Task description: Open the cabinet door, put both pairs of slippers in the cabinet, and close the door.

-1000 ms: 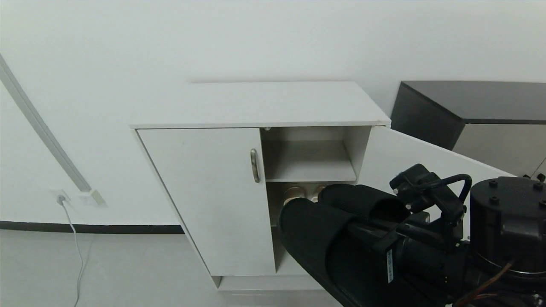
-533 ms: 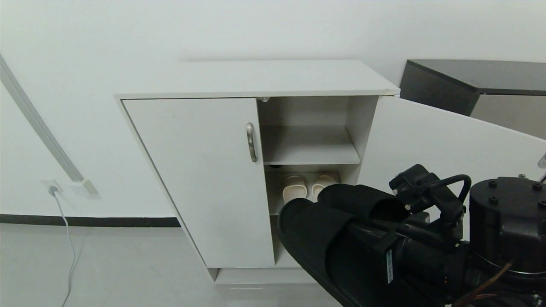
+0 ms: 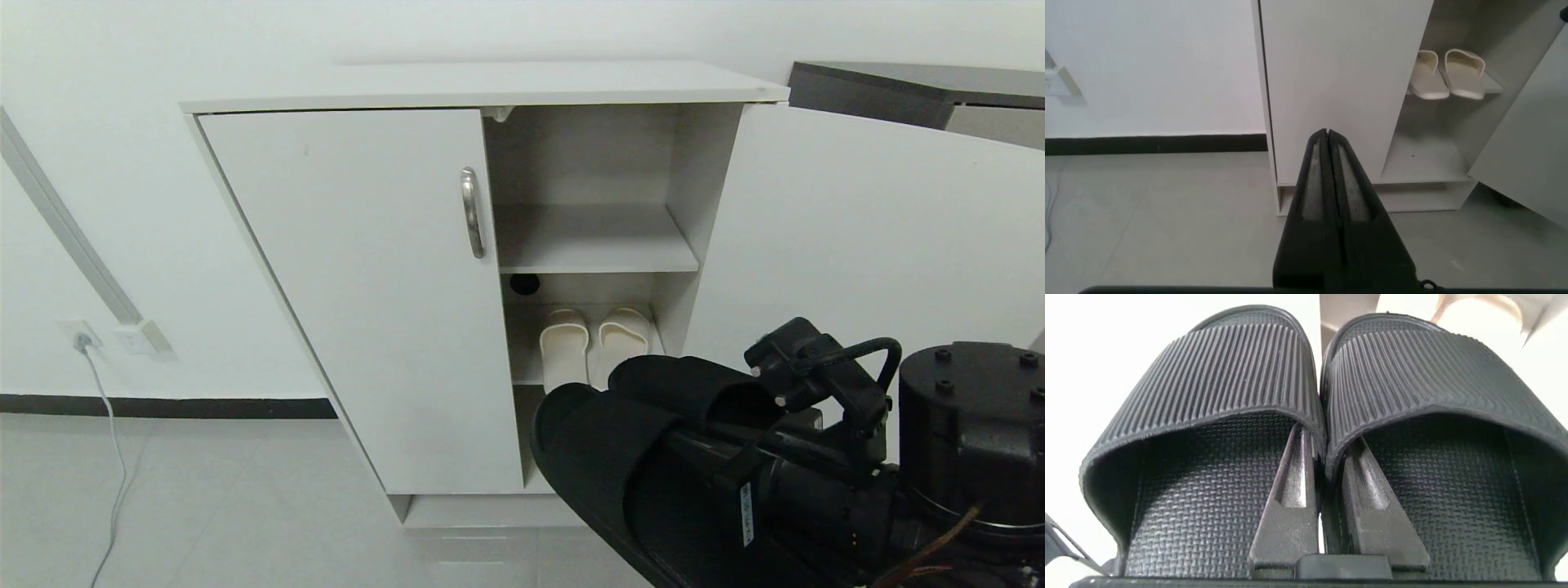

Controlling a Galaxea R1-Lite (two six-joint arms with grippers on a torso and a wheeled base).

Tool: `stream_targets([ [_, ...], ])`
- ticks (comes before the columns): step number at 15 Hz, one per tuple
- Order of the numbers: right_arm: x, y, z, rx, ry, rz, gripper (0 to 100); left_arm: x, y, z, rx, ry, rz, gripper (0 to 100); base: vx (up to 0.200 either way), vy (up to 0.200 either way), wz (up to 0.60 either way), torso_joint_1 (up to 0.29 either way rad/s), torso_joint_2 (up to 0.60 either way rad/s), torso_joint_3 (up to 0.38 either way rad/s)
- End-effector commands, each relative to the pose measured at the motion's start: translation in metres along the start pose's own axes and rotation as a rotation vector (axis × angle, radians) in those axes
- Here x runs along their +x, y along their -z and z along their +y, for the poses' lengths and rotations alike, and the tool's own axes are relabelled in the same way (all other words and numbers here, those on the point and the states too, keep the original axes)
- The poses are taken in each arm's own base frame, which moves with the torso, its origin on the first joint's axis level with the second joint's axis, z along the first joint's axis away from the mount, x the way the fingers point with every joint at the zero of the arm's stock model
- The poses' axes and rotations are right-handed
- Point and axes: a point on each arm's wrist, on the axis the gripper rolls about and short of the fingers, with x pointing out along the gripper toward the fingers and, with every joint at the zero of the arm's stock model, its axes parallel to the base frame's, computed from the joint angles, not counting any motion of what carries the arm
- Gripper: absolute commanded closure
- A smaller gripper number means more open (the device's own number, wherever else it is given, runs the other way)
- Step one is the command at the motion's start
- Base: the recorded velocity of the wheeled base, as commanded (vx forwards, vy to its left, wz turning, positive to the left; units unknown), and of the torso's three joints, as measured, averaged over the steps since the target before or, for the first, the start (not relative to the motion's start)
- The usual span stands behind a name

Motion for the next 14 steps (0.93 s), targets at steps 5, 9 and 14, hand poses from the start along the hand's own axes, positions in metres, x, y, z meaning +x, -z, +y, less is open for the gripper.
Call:
stream_targets([
  [5,0.0008,0.0021,0.0,-0.002,0.0,0.008,100,0.0001,0.0,0.0,0.0,-0.001,0.001,100,0.0,0.0,0.0,0.0,0.09,0.075],
  [9,-0.0001,0.0028,-0.0003,-0.002,0.0,0.009,100,0.0001,0.0,0.0,0.0,-0.001,0.001,100,0.0,0.0,0.0,0.0,0.0,0.0],
  [14,0.0012,0.0044,0.0032,-0.015,-0.007,0.013,100,0.0001,0.0001,0.0,0.0,-0.001,0.003,100,0.0,0.0,0.0,0.0,0.0,0.0],
])
